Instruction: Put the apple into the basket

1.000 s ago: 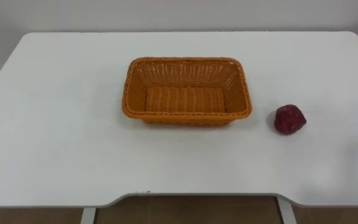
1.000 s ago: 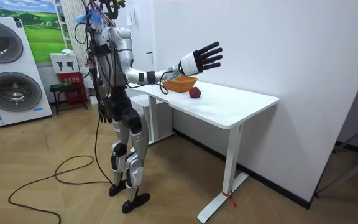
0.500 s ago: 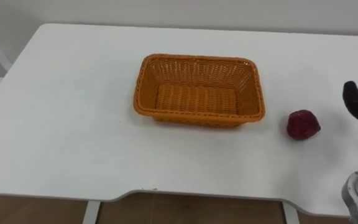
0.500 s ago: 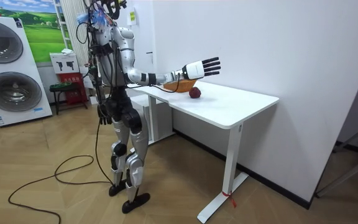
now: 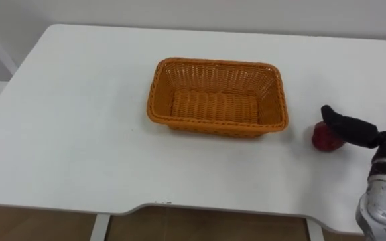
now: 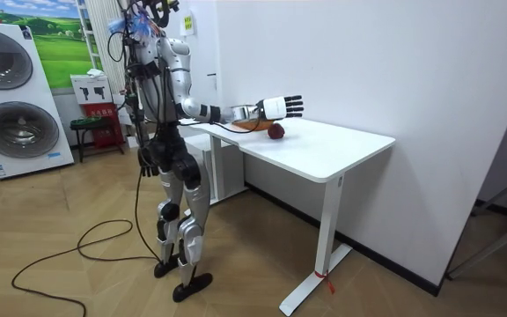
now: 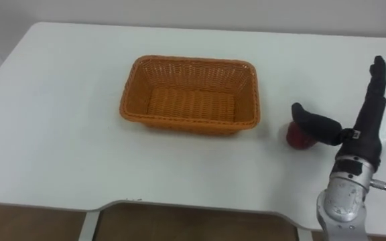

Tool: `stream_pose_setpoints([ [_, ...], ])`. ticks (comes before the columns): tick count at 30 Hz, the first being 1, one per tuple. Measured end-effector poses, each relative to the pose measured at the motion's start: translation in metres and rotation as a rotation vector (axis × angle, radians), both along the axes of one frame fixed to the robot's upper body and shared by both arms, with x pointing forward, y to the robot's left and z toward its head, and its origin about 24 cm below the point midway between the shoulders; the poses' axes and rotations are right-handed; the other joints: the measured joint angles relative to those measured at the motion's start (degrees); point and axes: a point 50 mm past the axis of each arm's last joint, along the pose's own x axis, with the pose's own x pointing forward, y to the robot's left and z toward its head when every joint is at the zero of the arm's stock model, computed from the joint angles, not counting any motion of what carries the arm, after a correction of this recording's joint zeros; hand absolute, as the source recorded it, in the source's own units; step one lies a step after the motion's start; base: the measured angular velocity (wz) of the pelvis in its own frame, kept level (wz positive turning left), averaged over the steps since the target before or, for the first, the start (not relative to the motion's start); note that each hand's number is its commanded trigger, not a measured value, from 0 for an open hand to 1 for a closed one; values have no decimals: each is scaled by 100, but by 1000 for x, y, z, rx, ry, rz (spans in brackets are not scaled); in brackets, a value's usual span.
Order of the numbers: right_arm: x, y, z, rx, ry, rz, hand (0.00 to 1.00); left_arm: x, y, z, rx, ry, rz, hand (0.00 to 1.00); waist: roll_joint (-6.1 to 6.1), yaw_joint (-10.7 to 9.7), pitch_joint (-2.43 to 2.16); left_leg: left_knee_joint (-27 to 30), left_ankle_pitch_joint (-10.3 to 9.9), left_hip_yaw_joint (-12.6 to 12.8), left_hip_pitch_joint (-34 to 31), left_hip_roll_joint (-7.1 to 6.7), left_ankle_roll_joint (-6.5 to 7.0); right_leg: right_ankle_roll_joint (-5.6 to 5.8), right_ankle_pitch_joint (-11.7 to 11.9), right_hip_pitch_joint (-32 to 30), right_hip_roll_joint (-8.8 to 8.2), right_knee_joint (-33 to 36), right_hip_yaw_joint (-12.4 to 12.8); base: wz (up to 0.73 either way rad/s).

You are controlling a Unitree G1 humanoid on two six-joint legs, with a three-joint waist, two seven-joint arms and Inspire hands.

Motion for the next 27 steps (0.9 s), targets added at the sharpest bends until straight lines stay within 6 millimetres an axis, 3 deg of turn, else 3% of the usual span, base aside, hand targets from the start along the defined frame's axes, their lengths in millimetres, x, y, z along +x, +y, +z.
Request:
stream_pose_setpoints([
  [10, -9, -4, -41, 46, 234, 60, 0, 6, 0, 0, -22, -16, -15, 0, -6, -6, 0, 3, 1, -50, 0, -6, 1, 2, 14, 28, -13, -16, -32, 1],
  [21, -11, -14, -59, 64, 327, 100, 0, 0, 1, 0, -46, 5, 0, 0, -3, 14, 4, 37, 5, -97, 88, -19, 8, 6, 16, 142, -55, -7, -102, 3],
  [22, -10, -15, -61, 66, 340, 106, 26, -4, 3, 1, -49, 11, 16, 0, -4, 10, 12, 34, 5, -98, 105, -21, 9, 9, 18, 187, -57, -17, -103, 0],
  [23, -10, -16, -64, 69, 358, 110, 100, -6, 5, 1, -46, 14, 26, 0, -21, 7, 5, 31, 3, -99, 130, -23, 10, 11, 17, 189, -71, -19, -110, 0],
  [27, -8, -23, -70, 64, 403, 122, 100, -4, 11, 3, -48, 11, 26, 0, -116, 7, -48, 28, 2, -104, 138, -24, 10, 22, 34, 219, -61, -110, -127, 0],
])
